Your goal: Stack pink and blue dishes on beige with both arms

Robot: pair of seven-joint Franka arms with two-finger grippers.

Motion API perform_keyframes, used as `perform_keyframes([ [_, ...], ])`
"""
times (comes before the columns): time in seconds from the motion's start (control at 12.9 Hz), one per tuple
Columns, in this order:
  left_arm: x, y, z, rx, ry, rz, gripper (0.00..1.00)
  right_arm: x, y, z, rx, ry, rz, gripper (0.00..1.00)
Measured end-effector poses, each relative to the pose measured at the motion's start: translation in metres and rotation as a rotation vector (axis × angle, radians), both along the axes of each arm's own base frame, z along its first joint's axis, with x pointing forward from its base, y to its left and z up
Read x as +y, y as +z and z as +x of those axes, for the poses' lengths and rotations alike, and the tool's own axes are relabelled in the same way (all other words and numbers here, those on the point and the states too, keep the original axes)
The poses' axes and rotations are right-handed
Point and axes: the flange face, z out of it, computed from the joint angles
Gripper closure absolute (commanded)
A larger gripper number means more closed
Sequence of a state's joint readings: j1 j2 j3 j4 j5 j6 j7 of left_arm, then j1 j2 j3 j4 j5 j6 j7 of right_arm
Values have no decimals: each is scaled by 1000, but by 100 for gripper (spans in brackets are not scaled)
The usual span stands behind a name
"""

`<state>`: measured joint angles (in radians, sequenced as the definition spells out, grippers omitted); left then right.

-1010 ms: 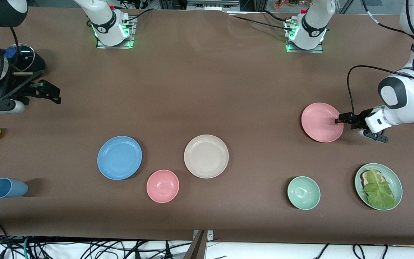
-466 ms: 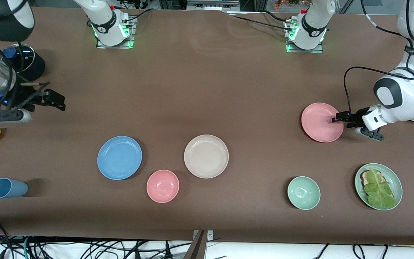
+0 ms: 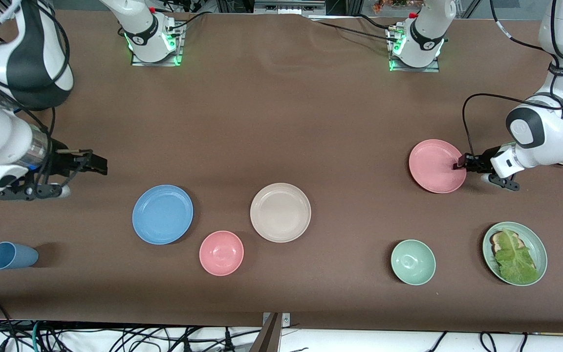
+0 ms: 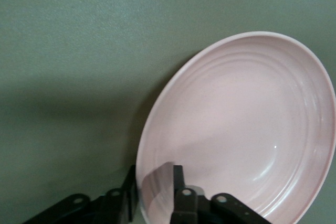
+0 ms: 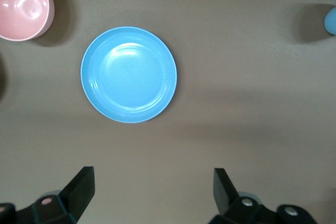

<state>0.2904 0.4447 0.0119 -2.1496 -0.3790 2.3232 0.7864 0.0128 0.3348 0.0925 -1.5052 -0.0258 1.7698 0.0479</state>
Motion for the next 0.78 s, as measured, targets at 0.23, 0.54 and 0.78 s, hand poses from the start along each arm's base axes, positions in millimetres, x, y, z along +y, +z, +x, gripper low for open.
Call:
perform_keyframes([
  [0.23,-1,3,2,-6,-8,-2,100,4,-50,18,-9,5,10,0],
  [0.54,-13,33,36,-32,-41,-24,100,8,-166,41,-6,4,27,0],
  [0.78,-74,77,84,-32,-12,-21,100,8,-200,47,-30,1,34,0],
])
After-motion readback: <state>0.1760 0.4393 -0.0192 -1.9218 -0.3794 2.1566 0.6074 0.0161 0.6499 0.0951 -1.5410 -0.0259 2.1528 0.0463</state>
